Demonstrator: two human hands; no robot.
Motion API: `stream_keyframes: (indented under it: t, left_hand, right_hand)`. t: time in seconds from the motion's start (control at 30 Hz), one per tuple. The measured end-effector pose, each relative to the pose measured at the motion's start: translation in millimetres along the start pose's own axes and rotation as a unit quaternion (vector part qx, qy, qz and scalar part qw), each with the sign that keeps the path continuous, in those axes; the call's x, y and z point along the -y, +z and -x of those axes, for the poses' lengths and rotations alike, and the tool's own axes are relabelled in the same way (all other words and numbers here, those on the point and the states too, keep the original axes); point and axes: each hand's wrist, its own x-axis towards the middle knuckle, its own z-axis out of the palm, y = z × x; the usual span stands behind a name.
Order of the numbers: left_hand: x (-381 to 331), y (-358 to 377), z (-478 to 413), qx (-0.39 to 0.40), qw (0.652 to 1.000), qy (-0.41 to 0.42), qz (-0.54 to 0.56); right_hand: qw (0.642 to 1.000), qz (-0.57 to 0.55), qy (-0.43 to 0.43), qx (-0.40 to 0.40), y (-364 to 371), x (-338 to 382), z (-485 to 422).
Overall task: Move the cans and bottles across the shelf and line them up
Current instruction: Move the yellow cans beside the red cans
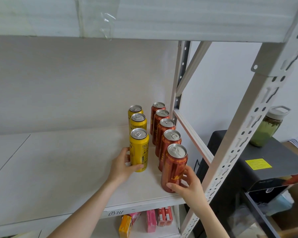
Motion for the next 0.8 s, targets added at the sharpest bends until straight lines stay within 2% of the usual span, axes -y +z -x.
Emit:
stream_keyframes:
  t: [0.8]
  left_hand:
    - [3.7, 9.4, -23.7, -0.027, 0.999, 0.002, -0.03]
  right_hand:
    - [1.0, -0.004, 0.008, 0.012, -1.5, -2.8, -4.7]
